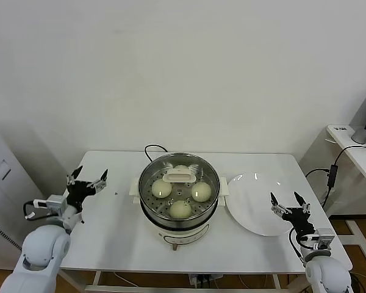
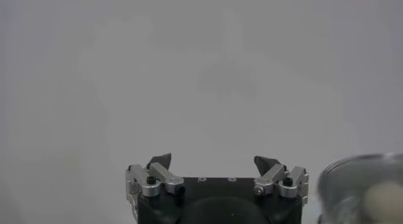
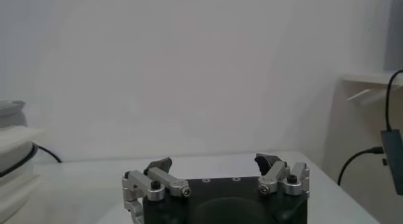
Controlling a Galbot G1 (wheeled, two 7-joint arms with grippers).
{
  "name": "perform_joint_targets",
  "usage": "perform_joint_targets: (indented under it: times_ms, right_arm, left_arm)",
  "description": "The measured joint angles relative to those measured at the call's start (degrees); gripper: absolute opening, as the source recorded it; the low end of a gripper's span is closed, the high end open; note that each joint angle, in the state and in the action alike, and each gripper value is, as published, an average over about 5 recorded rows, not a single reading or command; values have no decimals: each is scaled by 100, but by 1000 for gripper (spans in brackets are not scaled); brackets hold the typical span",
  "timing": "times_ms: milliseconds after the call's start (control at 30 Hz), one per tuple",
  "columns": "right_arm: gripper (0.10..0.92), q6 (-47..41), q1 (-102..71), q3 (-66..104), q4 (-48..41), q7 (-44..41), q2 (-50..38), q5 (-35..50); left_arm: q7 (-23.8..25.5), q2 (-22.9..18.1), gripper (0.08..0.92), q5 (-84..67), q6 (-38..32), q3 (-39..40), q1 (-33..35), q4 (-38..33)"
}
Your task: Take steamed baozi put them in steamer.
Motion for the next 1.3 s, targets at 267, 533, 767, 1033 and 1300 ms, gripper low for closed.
perform_joint_targets:
  times_ms: [267,533,767,1033,1300]
  right_arm:
    - [823,-134,-16,13,56,16,-2,0]
    - [823,-183,-35,16,36,-16,11,4]
    - [823,-193,-54,14,15,-49,64,-3]
    - [823,-226,-54,26,25,-45,95,-28]
    - [823,-237,-49,28,26,4,129,-44]
  left_arm:
    - [-53,-43,823,-57,-147,49,126,478]
    - [-61,-73,823,-106,-163,41,175,613]
    - [-44,-77,823,-130,-132,47,180,613]
    - [-8,-53,823,-181,-89,34,173,595]
    - [27,-56,823,-203,-31,43,169,544]
